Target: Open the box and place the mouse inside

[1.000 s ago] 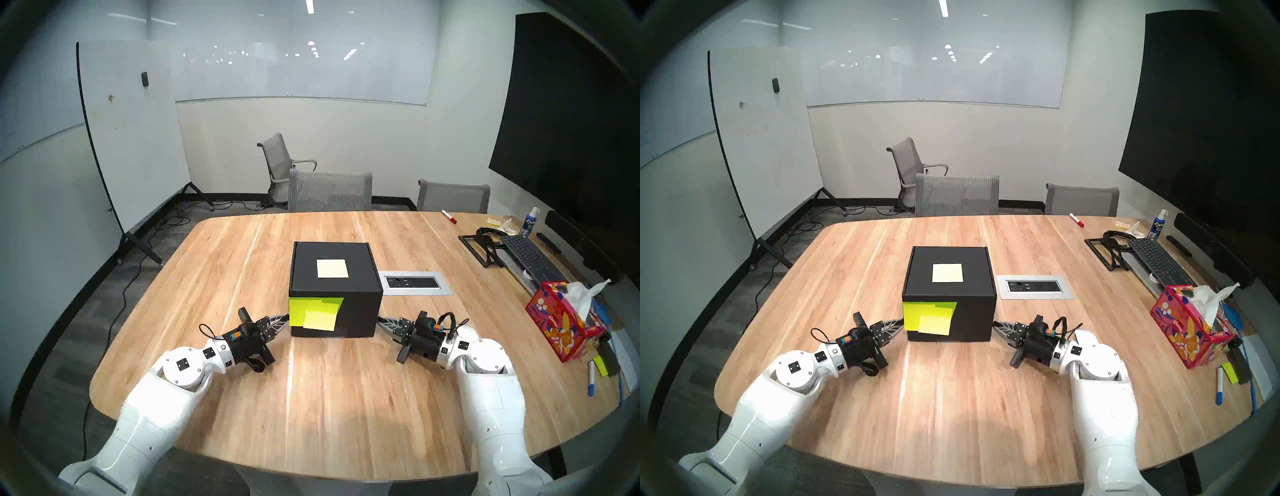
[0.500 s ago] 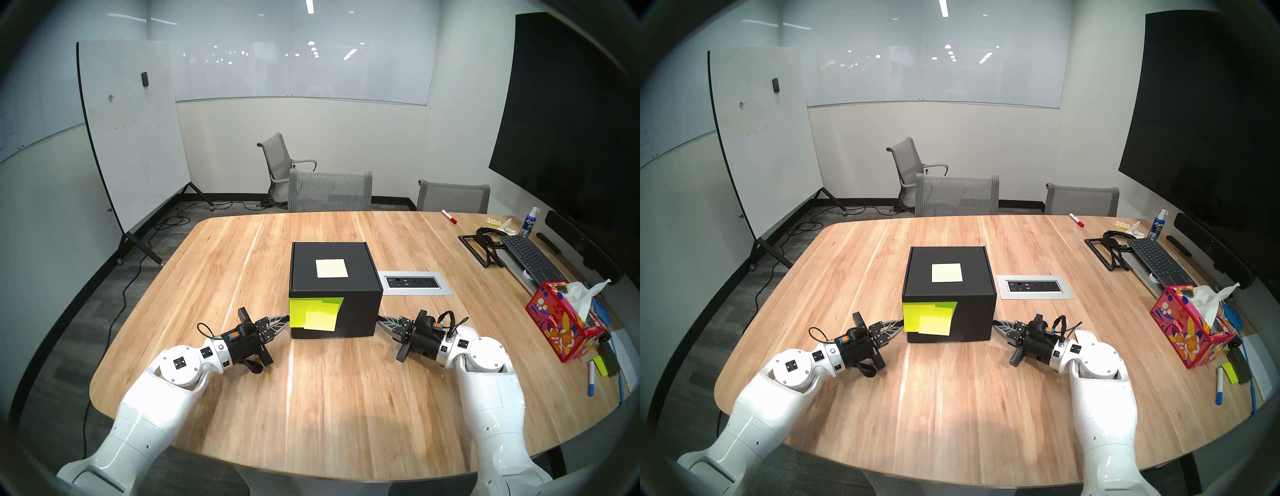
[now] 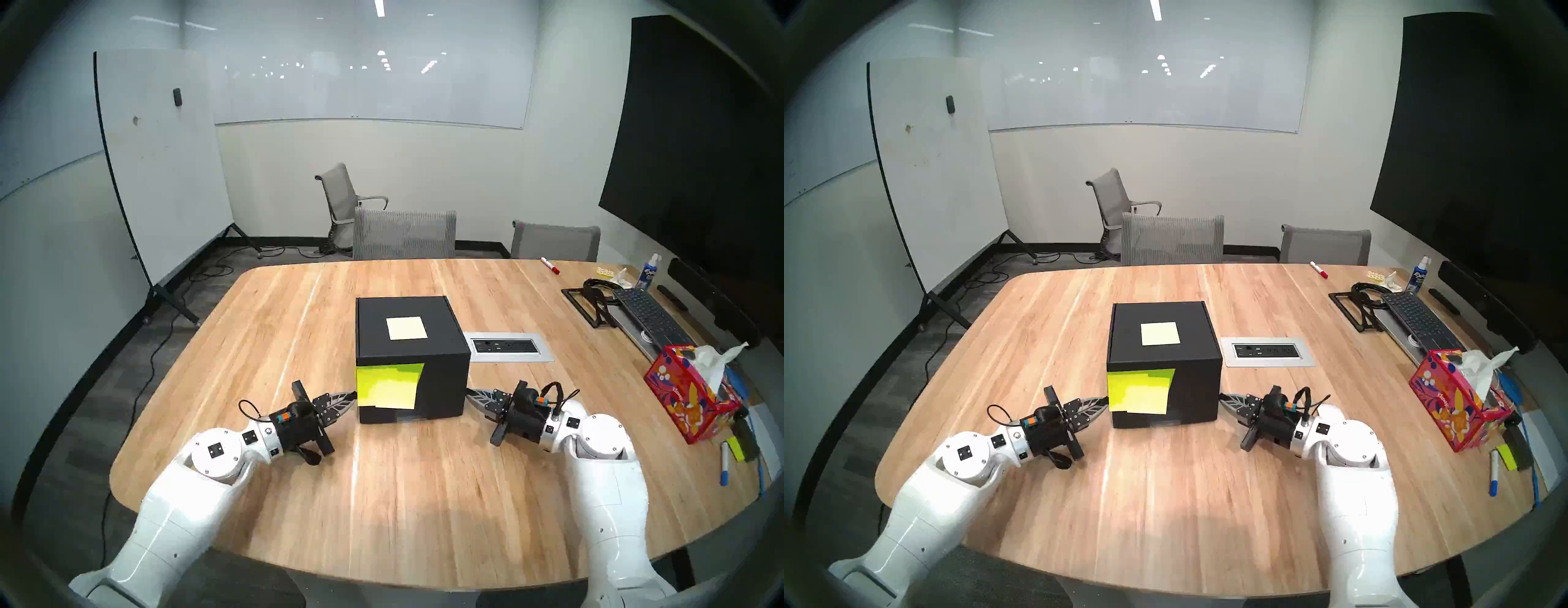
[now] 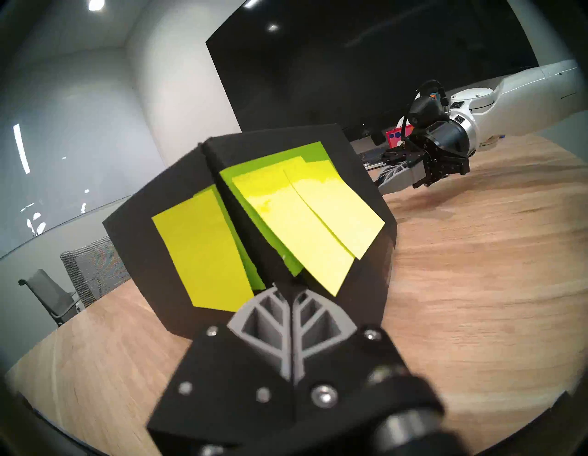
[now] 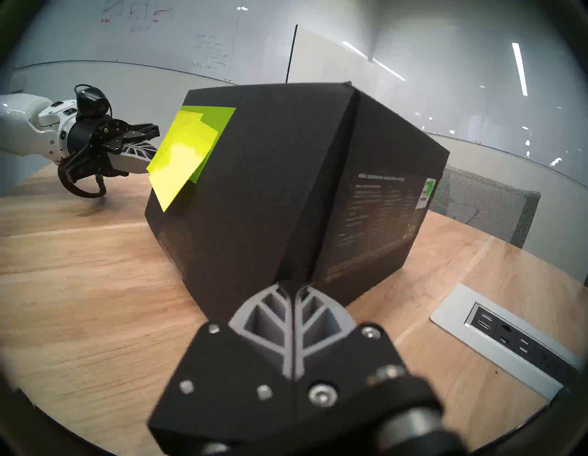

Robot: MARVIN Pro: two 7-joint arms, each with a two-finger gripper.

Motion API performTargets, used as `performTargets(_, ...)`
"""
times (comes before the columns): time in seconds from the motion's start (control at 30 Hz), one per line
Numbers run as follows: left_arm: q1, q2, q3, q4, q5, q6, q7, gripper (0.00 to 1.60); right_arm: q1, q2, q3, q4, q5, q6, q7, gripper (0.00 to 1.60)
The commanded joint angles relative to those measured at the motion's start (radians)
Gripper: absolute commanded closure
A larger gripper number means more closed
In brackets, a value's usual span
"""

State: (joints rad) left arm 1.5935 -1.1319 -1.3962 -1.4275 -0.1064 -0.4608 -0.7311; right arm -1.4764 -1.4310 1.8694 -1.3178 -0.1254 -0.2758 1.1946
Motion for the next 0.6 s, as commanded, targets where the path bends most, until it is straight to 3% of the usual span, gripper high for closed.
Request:
performTargets(0.0,0.005,-0.006,-0.003,-0.065,-0.011,-0.005,0.001,1.6,-0.008,-0.008,0.003,-0.05,0.022,0.002,0.017,1.6)
performTargets(0.57,0.031,-0.011,-0.013,-0.096,-0.01,-0.003,-0.004,1.6,-0.033,-0.013,0.018,-0.092,0.026,0.011,0.031,1.6)
